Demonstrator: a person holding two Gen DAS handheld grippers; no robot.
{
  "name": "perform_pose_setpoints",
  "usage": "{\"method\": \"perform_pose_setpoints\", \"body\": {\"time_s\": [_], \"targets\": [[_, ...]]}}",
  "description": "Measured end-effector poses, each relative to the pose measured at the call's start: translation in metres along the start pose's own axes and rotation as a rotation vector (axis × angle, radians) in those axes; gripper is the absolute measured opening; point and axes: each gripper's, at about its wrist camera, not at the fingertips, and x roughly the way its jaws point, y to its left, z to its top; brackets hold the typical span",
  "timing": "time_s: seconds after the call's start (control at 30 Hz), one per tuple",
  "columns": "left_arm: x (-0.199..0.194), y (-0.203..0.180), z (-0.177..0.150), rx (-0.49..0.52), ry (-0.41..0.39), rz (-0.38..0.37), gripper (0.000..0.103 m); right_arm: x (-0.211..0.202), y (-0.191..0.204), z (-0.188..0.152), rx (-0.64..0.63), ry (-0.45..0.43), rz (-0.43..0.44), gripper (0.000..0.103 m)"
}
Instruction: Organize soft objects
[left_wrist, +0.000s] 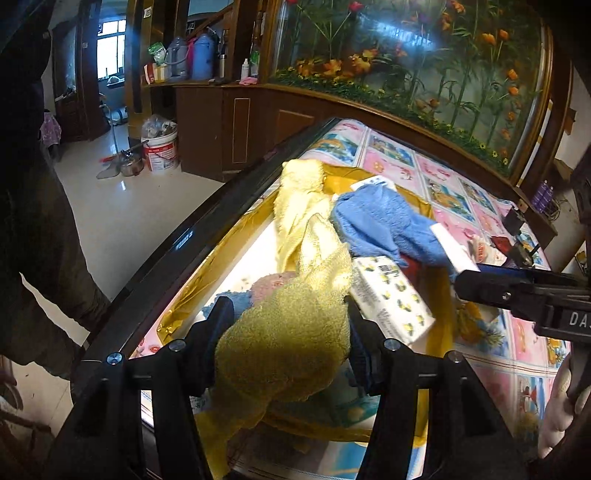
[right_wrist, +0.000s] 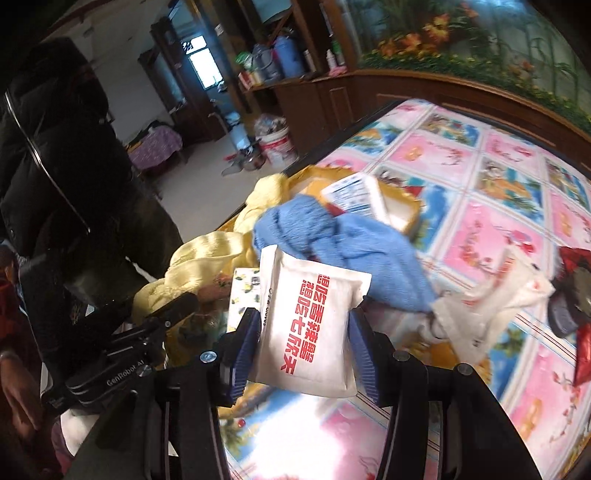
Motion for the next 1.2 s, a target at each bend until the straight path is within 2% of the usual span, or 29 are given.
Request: {"method": "perform_pose_setpoints", "body": {"time_s": [0.23, 0.4, 0.5, 0.63, 0.9, 1.2], "targets": [[0.003, 0.001, 0.0, 0.0, -0.019, 0.027, 0.064, 0.052, 0.009, 0.012, -0.004, 0.086, 0.011, 0.051], [-0.002, -0.005, 0.003, 0.028, -0.063, 0.081, 0.078, 0.072, 0.009, 0.022, -0.01, 0.109, -0.006, 0.052], [-0.005, -0.006, 0.005, 0.03, -0.074, 0.106, 0.08, 0.08, 0.006, 0.027, 0.003, 0.116, -0.006, 0.053], [-0.008, -0.005, 0.008, 0.026, -0.076, 0.14, 0.082, 0.084, 0.002, 0.03, 0.018, 0.116, 0.001, 0.055], [-0.015, -0.007, 0.009, 0.032, -0.076, 0.152, 0.082, 0.075, 0.013, 0.027, -0.029, 0.097, -0.029, 0.057], [-0.028, -0.009, 0.009, 0.035, -0.094, 0.176, 0.082, 0.056, 0.026, 0.021, -0.065, 0.069, -0.011, 0.059]]}}
